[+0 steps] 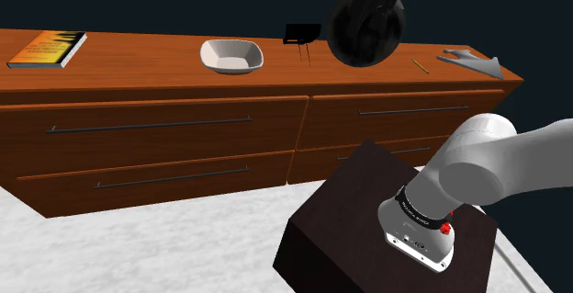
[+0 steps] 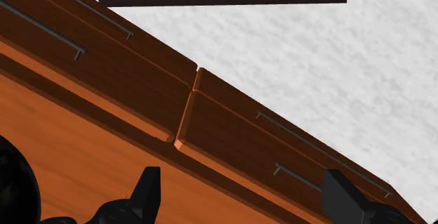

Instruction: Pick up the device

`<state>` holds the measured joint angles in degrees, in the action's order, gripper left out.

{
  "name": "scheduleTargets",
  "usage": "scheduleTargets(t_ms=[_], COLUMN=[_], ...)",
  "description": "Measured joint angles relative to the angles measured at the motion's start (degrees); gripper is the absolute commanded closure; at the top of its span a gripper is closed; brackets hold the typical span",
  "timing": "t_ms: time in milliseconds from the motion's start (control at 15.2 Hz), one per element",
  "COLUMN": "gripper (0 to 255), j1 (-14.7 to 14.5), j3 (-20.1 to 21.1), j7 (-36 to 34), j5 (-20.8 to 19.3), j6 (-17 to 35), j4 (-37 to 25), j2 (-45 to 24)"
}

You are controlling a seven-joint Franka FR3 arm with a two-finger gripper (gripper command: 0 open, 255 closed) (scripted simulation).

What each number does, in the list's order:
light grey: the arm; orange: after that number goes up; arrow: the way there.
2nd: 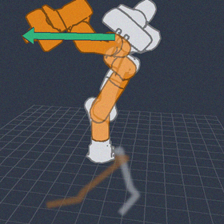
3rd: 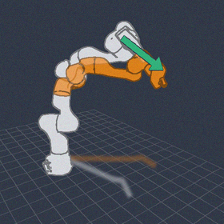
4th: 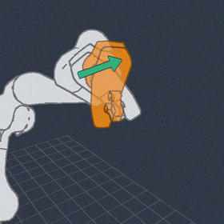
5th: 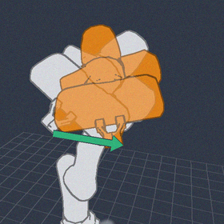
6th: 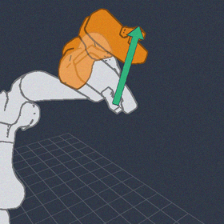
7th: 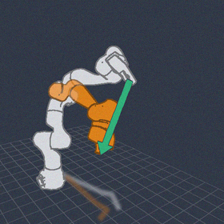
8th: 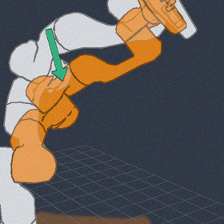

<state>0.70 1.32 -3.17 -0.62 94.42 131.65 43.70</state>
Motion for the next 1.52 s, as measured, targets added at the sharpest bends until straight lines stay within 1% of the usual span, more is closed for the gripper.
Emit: scheduleTargets(t_ms=[66,198,396,792,1188,1518], gripper=[0,0,0,0,0,0], j1=[0.00,0.57,1.77,4.45,6.91,8.60], j3=[0.00,-0.31,-0.70,-2.01,-3.52,-4.73], j7=[0.00,-0.54,-2.11,-5.16,-8.16,-10.77], j5=[0.00,-0.20,-0.49,-1.23,-1.67,-1.53], j6=[0.00,2.56,8.37,21.69,33.50,42.20], j4=[0.00,0.91,2.57,3.85,2.59,-0.65], j2=[0.00,-1.06,-3.77,-12.55,-22.37,-31.62])
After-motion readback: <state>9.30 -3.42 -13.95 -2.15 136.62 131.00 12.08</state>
